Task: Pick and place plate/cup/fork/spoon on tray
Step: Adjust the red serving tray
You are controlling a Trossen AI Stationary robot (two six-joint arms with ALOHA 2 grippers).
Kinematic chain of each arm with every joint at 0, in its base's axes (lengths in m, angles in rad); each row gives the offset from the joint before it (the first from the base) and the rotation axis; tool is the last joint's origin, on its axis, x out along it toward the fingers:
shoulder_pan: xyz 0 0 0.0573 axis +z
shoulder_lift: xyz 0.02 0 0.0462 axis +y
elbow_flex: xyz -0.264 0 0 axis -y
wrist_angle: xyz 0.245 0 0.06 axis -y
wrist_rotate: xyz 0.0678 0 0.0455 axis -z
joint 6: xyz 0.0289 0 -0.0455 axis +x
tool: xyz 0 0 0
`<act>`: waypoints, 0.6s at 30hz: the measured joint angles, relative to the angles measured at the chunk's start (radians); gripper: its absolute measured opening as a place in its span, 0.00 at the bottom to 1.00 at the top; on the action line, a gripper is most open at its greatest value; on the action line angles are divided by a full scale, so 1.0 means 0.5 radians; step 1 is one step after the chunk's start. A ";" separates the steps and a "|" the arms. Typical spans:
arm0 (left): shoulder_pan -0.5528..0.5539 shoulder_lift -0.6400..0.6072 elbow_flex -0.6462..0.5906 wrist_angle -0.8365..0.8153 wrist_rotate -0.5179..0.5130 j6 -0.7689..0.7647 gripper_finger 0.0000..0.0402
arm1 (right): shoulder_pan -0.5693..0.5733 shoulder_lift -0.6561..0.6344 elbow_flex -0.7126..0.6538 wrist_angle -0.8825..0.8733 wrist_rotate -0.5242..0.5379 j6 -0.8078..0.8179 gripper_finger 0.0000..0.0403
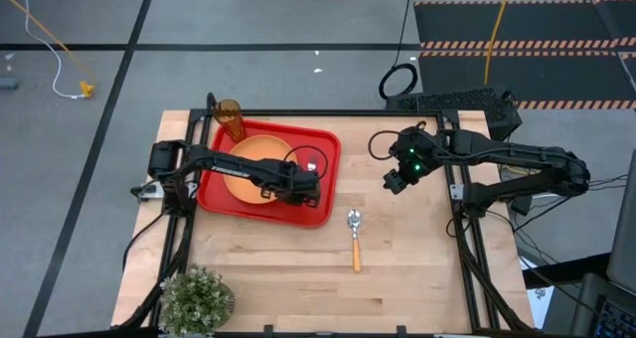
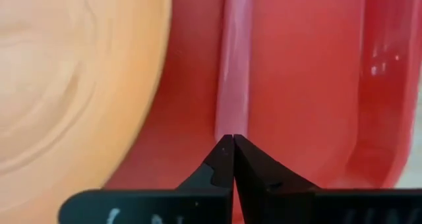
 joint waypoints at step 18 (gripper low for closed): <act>0.085 -0.418 0.270 -0.367 -0.298 0.627 0.01 | -0.011 0.001 0.000 0.010 0.002 0.059 0.20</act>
